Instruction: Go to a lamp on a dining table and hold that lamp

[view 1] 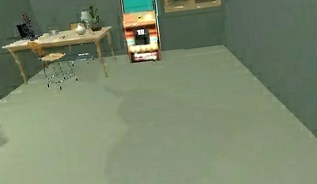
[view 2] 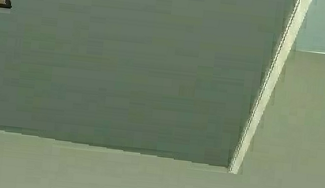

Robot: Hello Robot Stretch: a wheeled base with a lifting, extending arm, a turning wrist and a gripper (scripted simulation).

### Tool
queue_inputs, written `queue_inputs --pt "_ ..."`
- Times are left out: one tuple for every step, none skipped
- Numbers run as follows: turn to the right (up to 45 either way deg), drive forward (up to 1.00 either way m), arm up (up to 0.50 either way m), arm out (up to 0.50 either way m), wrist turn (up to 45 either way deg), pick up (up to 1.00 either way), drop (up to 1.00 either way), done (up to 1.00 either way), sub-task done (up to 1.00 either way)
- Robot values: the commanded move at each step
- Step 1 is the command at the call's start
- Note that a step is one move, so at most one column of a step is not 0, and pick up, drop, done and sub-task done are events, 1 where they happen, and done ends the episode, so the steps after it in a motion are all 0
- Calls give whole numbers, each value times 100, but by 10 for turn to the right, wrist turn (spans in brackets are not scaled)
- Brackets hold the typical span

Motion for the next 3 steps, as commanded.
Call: queue_inputs --pt "0 100 0 0 0 0 0 0 0" --pt "0 100 0 0 0 0 0 0 0" --pt "-30 0 0 0 0 0 0 0 0"
